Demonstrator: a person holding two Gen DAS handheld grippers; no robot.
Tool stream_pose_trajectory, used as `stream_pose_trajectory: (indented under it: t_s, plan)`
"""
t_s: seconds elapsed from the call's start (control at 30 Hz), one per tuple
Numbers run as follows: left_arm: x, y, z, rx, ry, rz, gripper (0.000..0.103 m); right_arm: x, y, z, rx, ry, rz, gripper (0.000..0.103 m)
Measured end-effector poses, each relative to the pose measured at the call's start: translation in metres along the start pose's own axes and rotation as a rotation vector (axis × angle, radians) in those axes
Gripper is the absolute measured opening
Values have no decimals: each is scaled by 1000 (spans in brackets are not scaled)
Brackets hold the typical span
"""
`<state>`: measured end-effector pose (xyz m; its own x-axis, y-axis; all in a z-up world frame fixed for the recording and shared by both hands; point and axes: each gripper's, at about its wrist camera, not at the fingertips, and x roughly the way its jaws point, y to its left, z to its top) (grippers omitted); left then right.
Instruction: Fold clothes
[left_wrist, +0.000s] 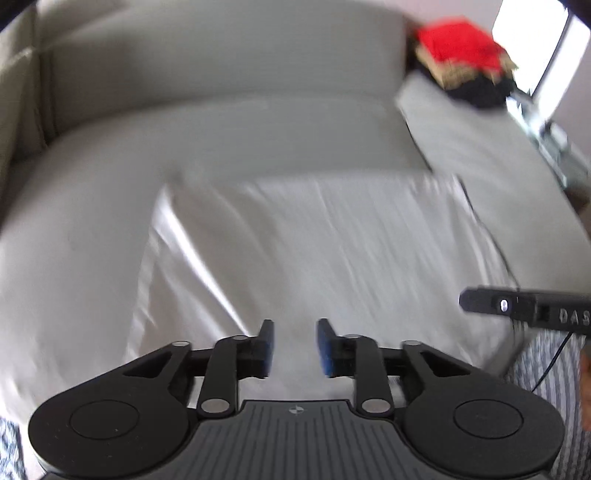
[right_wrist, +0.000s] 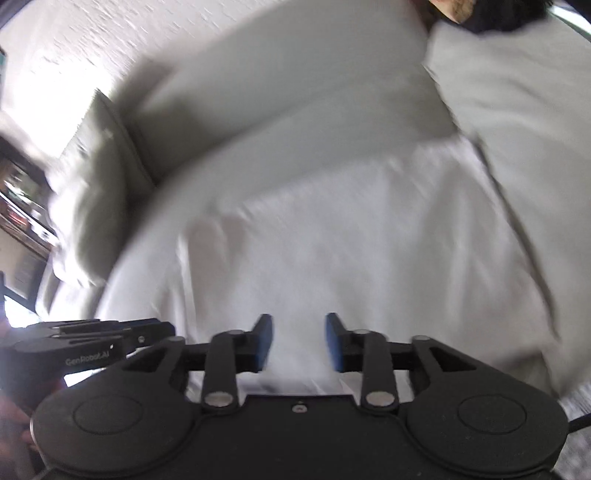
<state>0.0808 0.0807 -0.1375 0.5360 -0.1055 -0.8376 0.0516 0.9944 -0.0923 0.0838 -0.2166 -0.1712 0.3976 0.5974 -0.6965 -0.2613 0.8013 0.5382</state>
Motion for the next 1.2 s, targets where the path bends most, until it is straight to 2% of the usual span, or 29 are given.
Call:
stream_pose_trajectory:
  t_s: [0.17, 0.27, 0.4, 0.57, 0.67, 0.73, 0.83, 0.93, 1.1, 1.13, 1.2]
  plan:
    - [19, 64, 37, -120, -62, -24, 31, 51, 17, 15, 33, 37, 52, 36]
    - [43, 100, 48, -240, -93, -44, 26, 80, 22, 19, 37, 49, 64, 36]
    - [78, 142, 59, -401, -79, -106, 26, 110, 18, 15, 59, 66, 51, 35]
    - [112, 179, 66, -583, -111, -224, 26, 113, 11, 8, 95, 38, 89, 33]
    - [133, 188, 69, -662, -84, -309, 26, 115, 7, 7, 97, 38, 105, 32]
    - [142, 188, 72, -685, -64, -331, 26, 117, 5, 7, 100, 40, 109, 32]
    - [151, 184, 74, -698, -43, -343, 25, 119, 4, 9, 96, 43, 109, 32]
    - [154, 179, 75, -702, -38, -352, 11, 119, 2, 10, 95, 40, 112, 32]
    - [163, 172, 79, -731, -33, -358, 8, 122, 2, 11, 100, 40, 115, 32]
    - [165, 171, 79, -742, -34, -361, 2, 122, 3, 12, 100, 40, 115, 32]
    - [155, 166, 78, -718, -84, -321, 1, 122, 3, 12, 99, 41, 115, 32]
